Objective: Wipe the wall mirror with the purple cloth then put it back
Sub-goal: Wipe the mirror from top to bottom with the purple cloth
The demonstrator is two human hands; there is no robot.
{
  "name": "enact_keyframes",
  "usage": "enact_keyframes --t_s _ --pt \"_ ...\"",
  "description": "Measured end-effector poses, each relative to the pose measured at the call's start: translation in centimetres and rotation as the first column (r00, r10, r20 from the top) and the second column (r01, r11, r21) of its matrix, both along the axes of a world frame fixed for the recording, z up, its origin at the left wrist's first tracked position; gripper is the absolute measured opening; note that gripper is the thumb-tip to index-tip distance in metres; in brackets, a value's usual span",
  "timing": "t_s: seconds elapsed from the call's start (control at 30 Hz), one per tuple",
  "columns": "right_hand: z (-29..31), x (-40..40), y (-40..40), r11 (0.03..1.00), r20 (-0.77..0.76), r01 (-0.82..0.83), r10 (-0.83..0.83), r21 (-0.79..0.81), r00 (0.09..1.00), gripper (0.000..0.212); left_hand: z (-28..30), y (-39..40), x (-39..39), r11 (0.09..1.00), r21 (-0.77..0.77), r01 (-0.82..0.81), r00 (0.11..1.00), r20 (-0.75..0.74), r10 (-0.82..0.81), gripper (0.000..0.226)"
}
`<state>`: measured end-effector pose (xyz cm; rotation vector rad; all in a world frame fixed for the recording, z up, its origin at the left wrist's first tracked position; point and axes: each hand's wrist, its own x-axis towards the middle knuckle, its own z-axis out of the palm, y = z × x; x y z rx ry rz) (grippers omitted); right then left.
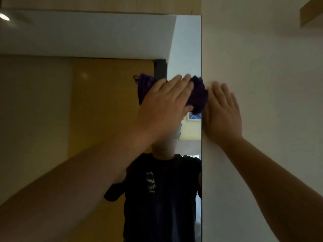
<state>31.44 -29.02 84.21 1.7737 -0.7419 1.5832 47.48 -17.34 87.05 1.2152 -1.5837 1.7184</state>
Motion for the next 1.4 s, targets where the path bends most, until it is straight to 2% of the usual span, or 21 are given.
enact_keyframes --t_s 0.2,0.33,0.5,0.7,0.83,0.9,0.97,1.07,1.27,1.4 --pt "-0.3 -0.8 -0.3 0.999 -0.029 0.017 -0.018 -0.028 0.999 0.050 -13.1 0.7 1.2 0.993 0.111 -0.040 0.997 0.077 0.032 0.058" --pt "-0.3 -0.7 -0.2 1.000 -0.034 0.018 -0.019 -0.011 0.999 0.049 -18.2 1.0 1.9 0.990 0.127 -0.065 0.993 0.104 0.052 0.057" --pt "-0.1 -0.9 0.7 0.997 -0.038 -0.017 0.020 0.077 0.999 0.048 -18.3 1.3 1.9 0.996 0.086 0.006 0.996 0.093 -0.014 0.050" --pt "-1.8 -0.1 7.2 0.953 0.114 -0.224 0.204 0.203 0.972 0.049 -17.7 3.1 3.7 0.979 0.076 0.189 0.971 0.133 -0.198 0.041" --pt "-5.7 3.6 13.8 0.935 0.100 -0.330 0.319 0.126 0.943 0.059 -18.7 7.2 7.9 0.969 0.080 0.234 0.969 0.062 -0.239 0.038" --pt "-8.4 6.0 14.9 0.940 0.049 -0.294 0.290 0.171 0.956 0.053 -20.0 10.1 11.0 0.962 0.062 0.266 0.964 0.001 -0.266 0.040" --pt "-11.5 8.7 15.0 0.954 -0.068 -0.205 0.224 0.221 0.972 0.045 -21.4 12.9 14.4 0.961 0.071 0.267 0.963 -0.038 -0.265 0.042" --pt "-15.9 13.6 16.4 0.953 -0.197 -0.163 0.216 0.254 0.956 0.050 -23.3 16.6 19.8 0.955 0.109 0.276 0.957 -0.123 -0.262 0.041" --pt "-20.2 21.9 18.5 0.981 -0.198 -0.109 0.141 0.163 0.970 0.047 -23.2 20.0 28.7 0.978 0.068 0.195 0.959 -0.221 -0.176 0.044" --pt "-21.4 24.6 17.4 0.992 -0.218 -0.018 0.046 0.127 0.975 0.050 -20.3 20.2 32.5 0.991 -0.005 0.133 0.973 -0.191 -0.132 0.049"
